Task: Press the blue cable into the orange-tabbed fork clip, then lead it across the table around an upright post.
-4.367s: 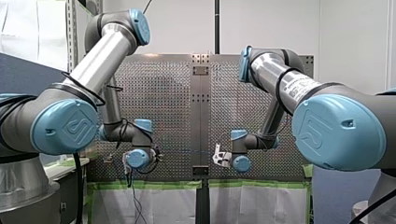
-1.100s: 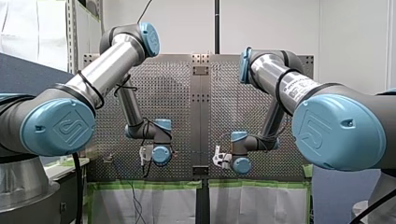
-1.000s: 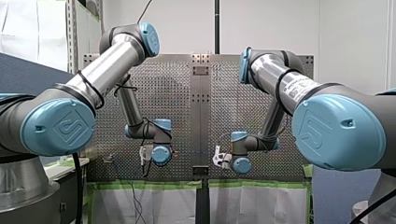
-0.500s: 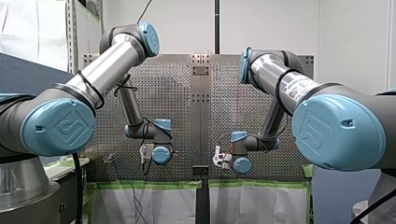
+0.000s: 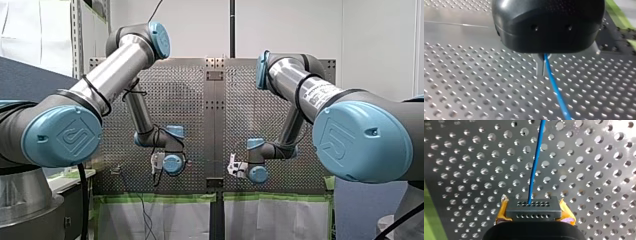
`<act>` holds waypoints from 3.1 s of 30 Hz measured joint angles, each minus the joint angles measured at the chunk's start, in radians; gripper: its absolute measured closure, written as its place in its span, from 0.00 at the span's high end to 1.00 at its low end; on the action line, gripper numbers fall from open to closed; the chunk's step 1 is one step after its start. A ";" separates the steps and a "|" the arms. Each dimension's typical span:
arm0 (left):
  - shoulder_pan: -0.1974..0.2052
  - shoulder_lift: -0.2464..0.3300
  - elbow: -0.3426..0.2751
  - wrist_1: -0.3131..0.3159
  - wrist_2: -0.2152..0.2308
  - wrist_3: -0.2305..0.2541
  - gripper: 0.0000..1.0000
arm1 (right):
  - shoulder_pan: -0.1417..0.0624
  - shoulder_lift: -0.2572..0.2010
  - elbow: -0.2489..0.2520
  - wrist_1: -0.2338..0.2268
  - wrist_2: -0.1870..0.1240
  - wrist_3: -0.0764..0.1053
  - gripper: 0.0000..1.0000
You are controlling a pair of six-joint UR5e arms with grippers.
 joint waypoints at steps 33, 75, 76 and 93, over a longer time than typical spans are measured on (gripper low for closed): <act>-0.052 0.310 0.000 -0.130 0.068 -0.086 0.00 | 0.017 -0.230 -0.036 0.131 -0.006 -0.003 0.00; -0.071 0.341 0.153 -0.251 0.067 -0.120 0.00 | 0.076 -0.465 -0.049 0.297 0.103 -0.035 0.00; -0.071 0.341 0.155 -0.252 0.067 -0.121 0.00 | 0.076 -0.471 -0.049 0.297 0.103 -0.035 0.00; -0.072 0.341 0.219 -0.277 0.067 -0.155 0.00 | 0.072 -0.561 -0.053 0.293 0.104 -0.033 0.00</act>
